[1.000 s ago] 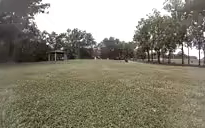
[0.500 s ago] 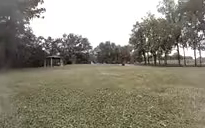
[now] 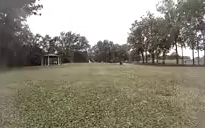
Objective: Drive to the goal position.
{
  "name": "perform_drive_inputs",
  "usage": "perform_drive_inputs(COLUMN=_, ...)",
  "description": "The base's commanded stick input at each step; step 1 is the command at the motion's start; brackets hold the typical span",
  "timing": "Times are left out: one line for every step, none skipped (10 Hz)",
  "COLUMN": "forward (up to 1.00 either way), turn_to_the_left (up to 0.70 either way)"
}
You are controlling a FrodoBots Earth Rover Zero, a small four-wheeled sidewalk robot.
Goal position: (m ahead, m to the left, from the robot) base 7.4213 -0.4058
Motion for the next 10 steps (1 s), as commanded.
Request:
perform_drive_inputs(forward=0.7, turn_to_the_left=0.0)
perform_drive_inputs(forward=0.7, turn_to_the_left=0.0)
perform_drive_inputs(forward=0.7, turn_to_the_left=0.0)
perform_drive_inputs(forward=0.7, turn_to_the_left=0.0)
perform_drive_inputs(forward=0.7, turn_to_the_left=0.0)
perform_drive_inputs(forward=0.7, turn_to_the_left=0.0)
perform_drive_inputs(forward=0.7, turn_to_the_left=0.0)
perform_drive_inputs(forward=0.7, turn_to_the_left=0.0)
perform_drive_inputs(forward=0.7, turn_to_the_left=0.0)
perform_drive_inputs(forward=0.7, turn_to_the_left=0.0)
